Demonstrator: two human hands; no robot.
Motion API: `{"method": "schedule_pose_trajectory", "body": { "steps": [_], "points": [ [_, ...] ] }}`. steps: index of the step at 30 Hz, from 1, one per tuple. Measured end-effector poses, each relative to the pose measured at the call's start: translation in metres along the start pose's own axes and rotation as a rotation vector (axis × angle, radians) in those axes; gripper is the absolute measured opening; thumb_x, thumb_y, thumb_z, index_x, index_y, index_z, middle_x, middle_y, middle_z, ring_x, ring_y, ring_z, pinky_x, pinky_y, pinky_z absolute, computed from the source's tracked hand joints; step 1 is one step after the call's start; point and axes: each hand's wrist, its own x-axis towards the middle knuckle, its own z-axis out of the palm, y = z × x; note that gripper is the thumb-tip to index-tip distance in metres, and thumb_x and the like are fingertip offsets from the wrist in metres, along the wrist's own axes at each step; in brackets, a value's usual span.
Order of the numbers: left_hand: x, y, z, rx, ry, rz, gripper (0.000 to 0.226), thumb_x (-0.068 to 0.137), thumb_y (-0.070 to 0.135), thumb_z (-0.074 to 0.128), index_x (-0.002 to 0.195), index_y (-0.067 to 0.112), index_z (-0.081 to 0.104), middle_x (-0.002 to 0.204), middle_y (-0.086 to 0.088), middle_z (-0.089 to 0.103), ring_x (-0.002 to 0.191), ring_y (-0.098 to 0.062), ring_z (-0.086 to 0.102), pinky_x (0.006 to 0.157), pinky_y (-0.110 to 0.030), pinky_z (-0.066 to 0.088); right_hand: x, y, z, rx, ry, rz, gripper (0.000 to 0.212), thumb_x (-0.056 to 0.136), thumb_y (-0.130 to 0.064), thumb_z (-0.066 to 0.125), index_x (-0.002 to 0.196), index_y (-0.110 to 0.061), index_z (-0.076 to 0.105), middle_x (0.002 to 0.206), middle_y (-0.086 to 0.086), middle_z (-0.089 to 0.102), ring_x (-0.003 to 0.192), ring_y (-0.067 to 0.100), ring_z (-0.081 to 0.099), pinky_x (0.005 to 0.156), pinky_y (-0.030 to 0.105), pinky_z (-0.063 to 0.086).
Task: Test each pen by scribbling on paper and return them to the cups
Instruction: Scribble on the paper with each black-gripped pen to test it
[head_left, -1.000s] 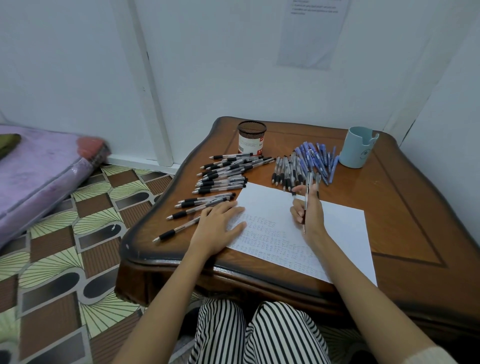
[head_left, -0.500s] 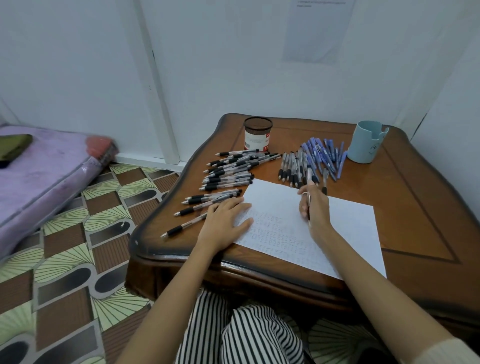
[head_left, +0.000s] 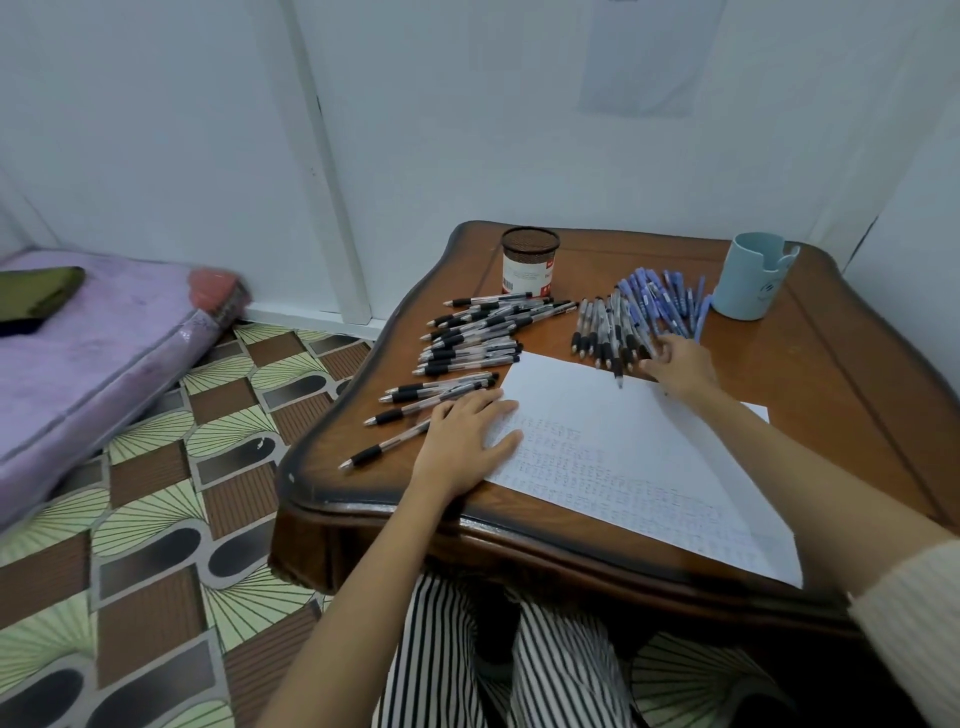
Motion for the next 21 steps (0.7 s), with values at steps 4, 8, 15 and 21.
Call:
{"method": "schedule_pose_trajectory", "body": {
  "steps": [4, 8, 15, 21],
  "points": [
    [0.0, 0.0, 0.0, 0.0, -0.003, 0.002, 0.047, 0.096, 0.05, 0.039, 0.14, 0.034, 0.04, 0.151, 0.011, 0.031, 0.14, -0.009, 0.022, 0.113, -0.036, 0.01, 0.007, 0.005, 0.004, -0.037, 0.058, -0.02, 0.051, 0.088, -0.009, 0.064, 0.135, -0.001, 0.046, 0.089, 0.015, 0.059, 0.09, 0.029, 0.053, 0.087, 0.041, 0.045],
    [0.001, -0.001, 0.0, -0.001, -0.003, 0.002, 0.047, 0.095, 0.05, 0.039, 0.14, 0.035, 0.04, 0.151, 0.011, 0.03, 0.14, -0.01, 0.022, 0.114, -0.037, 0.009, 0.001, 0.002, 0.015, -0.178, 0.169, -0.166, 0.041, 0.09, -0.013, 0.06, 0.13, -0.011, 0.053, 0.119, 0.02, 0.057, 0.117, 0.037, 0.043, 0.096, 0.043, 0.038],
    [0.0, -0.001, 0.0, -0.052, 0.044, 0.028, 0.045, 0.095, 0.045, 0.045, 0.137, 0.029, 0.046, 0.148, 0.008, 0.037, 0.136, -0.01, 0.03, 0.114, -0.033, 0.015, -0.021, -0.05, 0.05, -0.126, -0.059, -0.539, 0.024, 0.091, -0.012, 0.057, 0.113, -0.019, 0.066, 0.111, 0.008, 0.06, 0.111, 0.026, 0.044, 0.089, 0.031, 0.03],
    [-0.003, 0.001, 0.001, -0.16, 0.177, 0.056, 0.028, 0.094, 0.028, 0.052, 0.116, 0.017, 0.064, 0.124, 0.003, 0.058, 0.115, -0.01, 0.049, 0.097, -0.026, 0.039, -0.034, -0.095, 0.081, -0.168, -0.318, -0.648, 0.032, 0.095, -0.023, 0.053, 0.127, -0.027, 0.059, 0.111, 0.008, 0.05, 0.111, 0.024, 0.037, 0.091, 0.031, 0.03]
  ]
}}
